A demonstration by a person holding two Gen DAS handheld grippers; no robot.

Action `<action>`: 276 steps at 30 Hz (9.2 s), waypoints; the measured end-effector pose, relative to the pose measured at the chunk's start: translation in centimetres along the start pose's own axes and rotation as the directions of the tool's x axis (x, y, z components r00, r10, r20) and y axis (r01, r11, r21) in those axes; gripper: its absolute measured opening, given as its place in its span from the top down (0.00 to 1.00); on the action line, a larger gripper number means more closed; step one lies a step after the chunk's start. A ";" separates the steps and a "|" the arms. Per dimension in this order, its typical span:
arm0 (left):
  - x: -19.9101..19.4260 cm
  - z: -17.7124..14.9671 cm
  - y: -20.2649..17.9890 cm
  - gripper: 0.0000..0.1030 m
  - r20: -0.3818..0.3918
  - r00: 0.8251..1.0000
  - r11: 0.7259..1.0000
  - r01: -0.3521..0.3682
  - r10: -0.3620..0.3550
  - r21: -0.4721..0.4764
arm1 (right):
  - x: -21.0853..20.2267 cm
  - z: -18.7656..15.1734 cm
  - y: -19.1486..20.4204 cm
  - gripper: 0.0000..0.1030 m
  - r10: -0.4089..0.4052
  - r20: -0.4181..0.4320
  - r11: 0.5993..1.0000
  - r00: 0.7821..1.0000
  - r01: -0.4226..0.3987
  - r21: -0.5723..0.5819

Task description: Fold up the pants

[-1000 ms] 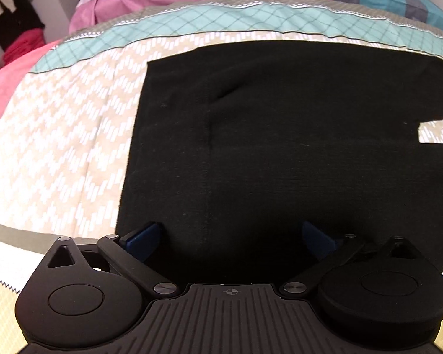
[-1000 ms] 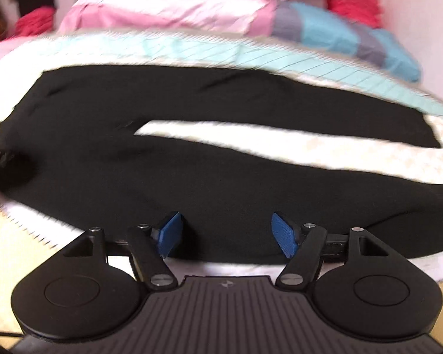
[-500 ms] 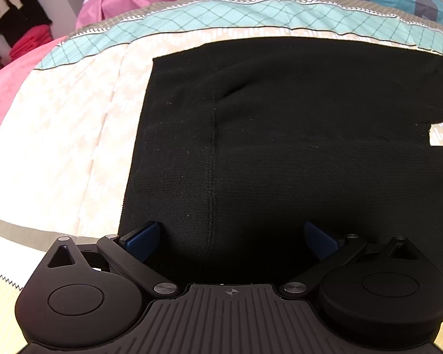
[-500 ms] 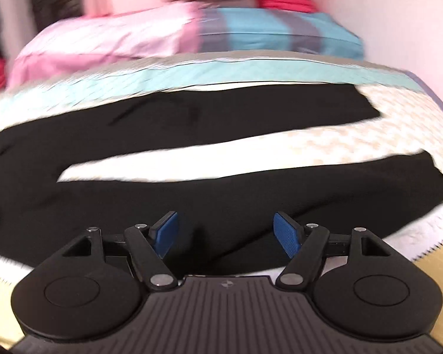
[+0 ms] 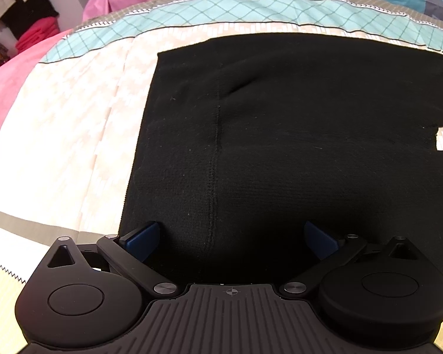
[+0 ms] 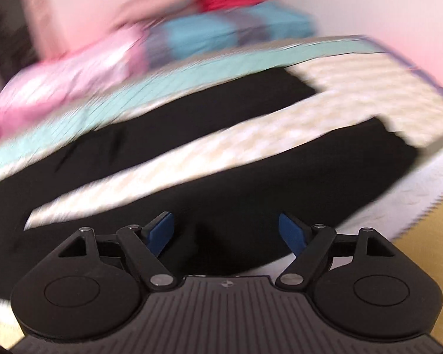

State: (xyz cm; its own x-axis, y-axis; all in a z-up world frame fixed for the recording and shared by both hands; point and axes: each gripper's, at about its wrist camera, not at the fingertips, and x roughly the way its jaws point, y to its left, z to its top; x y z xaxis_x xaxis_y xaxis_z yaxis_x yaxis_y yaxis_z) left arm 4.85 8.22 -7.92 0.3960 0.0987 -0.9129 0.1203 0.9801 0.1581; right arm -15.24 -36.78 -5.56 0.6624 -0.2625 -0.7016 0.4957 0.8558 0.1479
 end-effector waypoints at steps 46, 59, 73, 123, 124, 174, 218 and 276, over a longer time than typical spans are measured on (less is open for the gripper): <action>-4.2 -5.5 5.6 0.00 -0.056 0.939 0.831 0.271 -0.339 -0.486 | -0.6 -1.1 -9.4 0.46 0.196 -0.154 0.896 0.968 -0.113 0.430; -2.7 -4.7 7.6 0.00 0.073 0.912 0.698 0.358 -0.404 -0.620 | 2.2 -0.8 -12.9 0.49 0.323 -0.067 0.701 0.944 -0.191 0.687; -2.4 -2.9 7.8 0.10 0.039 0.946 0.752 0.280 -0.321 -0.596 | 2.4 0.0 -12.7 0.89 0.236 -0.131 0.793 0.963 -0.113 0.599; 0.3 12.7 13.3 0.00 0.151 0.937 0.666 0.333 -0.316 -0.668 | 11.4 14.9 -5.0 0.36 -0.078 0.081 0.986 0.994 0.065 0.155; 0.1 12.3 12.8 0.00 0.140 0.939 0.676 0.325 -0.314 -0.661 | 11.5 14.9 -4.3 0.36 -0.078 0.097 0.991 0.992 0.067 0.115; -3.6 -0.8 10.0 0.00 0.075 0.992 0.940 0.116 -0.097 -0.321 | 7.5 1.2 54.0 0.92 0.663 -0.510 0.104 0.548 -0.742 -0.663; 3.0 11.5 -1.6 0.00 0.110 0.992 0.998 0.058 -0.058 0.006 | 15.2 9.5 20.1 0.53 0.277 -0.107 0.860 0.955 -0.296 -0.417; 1.0 13.6 -1.4 0.00 0.077 0.986 0.989 0.148 -0.149 0.016 | 6.3 3.7 4.3 0.25 0.525 -0.056 0.845 0.849 -0.512 0.156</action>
State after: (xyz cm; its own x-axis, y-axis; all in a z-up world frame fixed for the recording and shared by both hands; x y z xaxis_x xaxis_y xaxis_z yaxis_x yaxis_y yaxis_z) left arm 17.48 4.65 -3.96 0.4424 -0.0621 -0.8946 0.1920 0.9810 0.0268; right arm -6.92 -36.41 -6.76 0.7912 0.2518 -0.5574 0.1671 0.7876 0.5930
